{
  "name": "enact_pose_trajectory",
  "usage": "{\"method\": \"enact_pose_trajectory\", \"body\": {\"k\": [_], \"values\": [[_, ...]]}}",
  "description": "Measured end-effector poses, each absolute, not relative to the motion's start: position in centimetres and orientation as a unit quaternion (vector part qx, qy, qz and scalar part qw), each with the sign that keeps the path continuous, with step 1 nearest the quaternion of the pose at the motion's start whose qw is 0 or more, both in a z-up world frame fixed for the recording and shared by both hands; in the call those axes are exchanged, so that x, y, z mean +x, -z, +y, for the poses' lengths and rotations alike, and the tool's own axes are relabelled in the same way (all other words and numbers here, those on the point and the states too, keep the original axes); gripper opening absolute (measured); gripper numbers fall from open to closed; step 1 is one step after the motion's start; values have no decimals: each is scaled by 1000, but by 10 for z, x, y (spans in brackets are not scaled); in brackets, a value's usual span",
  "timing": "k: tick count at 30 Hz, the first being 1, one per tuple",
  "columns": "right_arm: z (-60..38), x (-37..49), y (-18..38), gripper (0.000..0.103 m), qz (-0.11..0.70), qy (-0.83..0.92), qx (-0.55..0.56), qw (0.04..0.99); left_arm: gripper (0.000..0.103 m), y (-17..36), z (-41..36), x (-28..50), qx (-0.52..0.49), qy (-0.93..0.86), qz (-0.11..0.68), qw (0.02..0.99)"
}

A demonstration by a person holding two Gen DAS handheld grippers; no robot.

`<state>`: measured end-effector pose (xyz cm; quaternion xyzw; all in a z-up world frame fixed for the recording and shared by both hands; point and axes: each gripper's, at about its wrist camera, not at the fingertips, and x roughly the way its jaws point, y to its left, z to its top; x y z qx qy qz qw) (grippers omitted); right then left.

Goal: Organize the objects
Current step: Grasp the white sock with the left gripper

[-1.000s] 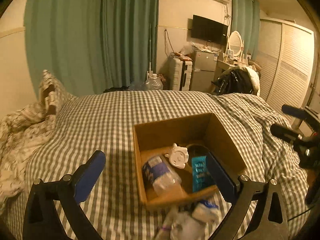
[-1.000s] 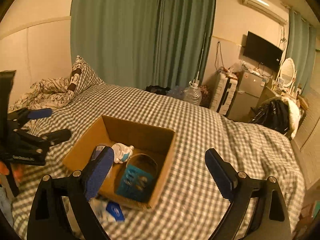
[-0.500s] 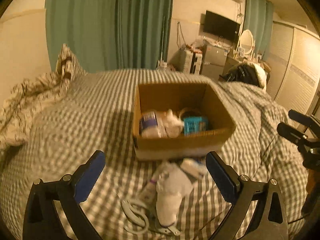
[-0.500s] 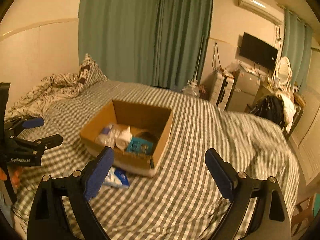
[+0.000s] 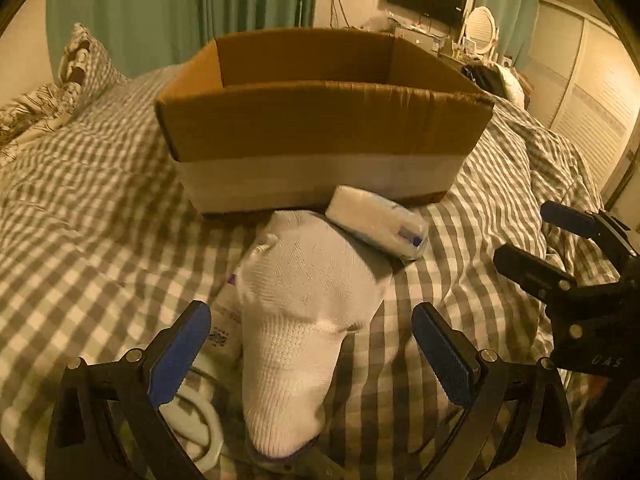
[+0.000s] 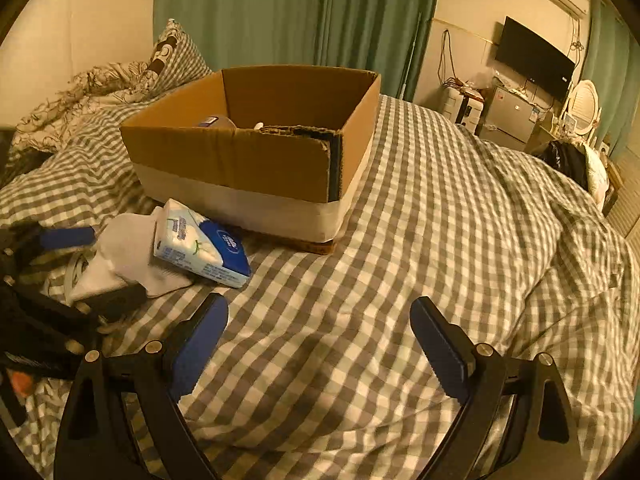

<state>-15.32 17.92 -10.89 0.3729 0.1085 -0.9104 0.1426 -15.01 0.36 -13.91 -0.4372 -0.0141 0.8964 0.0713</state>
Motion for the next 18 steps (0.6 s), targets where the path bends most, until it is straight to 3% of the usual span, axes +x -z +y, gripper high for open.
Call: {"method": "enact_pose_trajectory", "body": {"k": [3, 5, 8, 18], "values": [[183, -157, 111, 93, 97, 911, 378, 133, 89, 141, 5, -154, -436, -896, -19, 85], [185, -159, 113, 93, 90, 911, 381, 128, 63, 144, 7, -155, -439, -894, -11, 91], [187, -159, 111, 93, 87, 912, 382, 121, 50, 144, 1, -155, -441, -892, -23, 101], [155, -153, 106, 93, 95, 904, 384, 166, 46, 109, -32, -142, -400, -912, -40, 80]]}}
